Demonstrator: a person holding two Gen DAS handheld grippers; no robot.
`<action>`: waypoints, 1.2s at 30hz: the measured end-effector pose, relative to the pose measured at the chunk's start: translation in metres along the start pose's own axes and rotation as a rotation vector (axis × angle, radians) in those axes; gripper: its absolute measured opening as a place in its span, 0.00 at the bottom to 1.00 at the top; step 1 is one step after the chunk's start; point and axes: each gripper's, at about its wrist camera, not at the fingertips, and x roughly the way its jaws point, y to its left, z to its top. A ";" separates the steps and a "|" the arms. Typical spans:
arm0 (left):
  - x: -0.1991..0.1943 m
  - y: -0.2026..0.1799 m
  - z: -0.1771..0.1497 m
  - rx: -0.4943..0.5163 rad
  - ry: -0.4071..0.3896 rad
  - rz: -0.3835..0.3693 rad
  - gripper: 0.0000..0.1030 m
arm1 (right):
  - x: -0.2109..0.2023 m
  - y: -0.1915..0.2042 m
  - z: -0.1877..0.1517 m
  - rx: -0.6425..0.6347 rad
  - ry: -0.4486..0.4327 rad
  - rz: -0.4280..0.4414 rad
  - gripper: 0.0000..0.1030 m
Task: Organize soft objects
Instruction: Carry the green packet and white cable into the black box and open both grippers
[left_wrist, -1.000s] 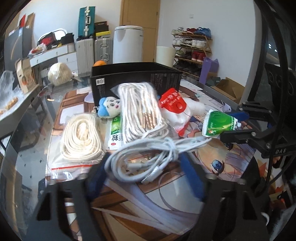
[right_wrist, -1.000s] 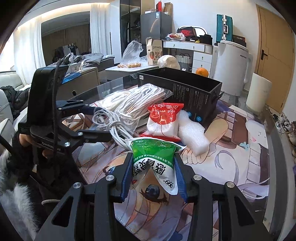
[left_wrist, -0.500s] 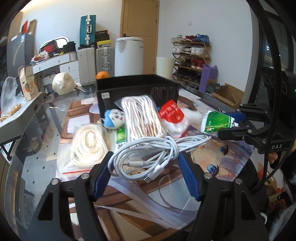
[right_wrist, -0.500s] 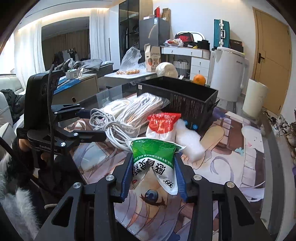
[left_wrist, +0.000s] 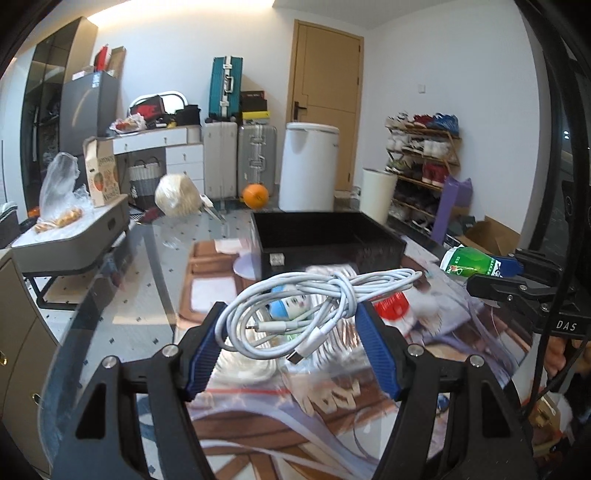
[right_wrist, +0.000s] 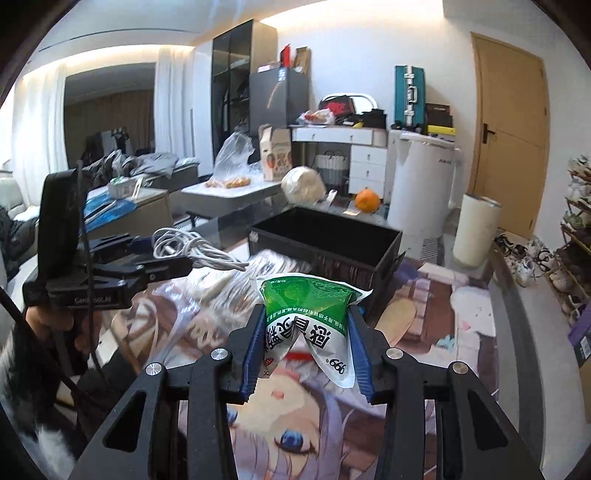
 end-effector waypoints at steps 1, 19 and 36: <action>0.000 0.001 0.003 -0.004 -0.004 0.006 0.68 | 0.000 -0.001 0.004 0.009 -0.009 -0.011 0.41; 0.032 -0.001 0.054 0.009 -0.063 0.041 0.68 | 0.026 -0.024 0.050 0.062 -0.032 -0.075 0.41; 0.091 0.007 0.077 0.021 -0.032 0.031 0.59 | 0.072 -0.048 0.073 0.070 0.003 -0.094 0.41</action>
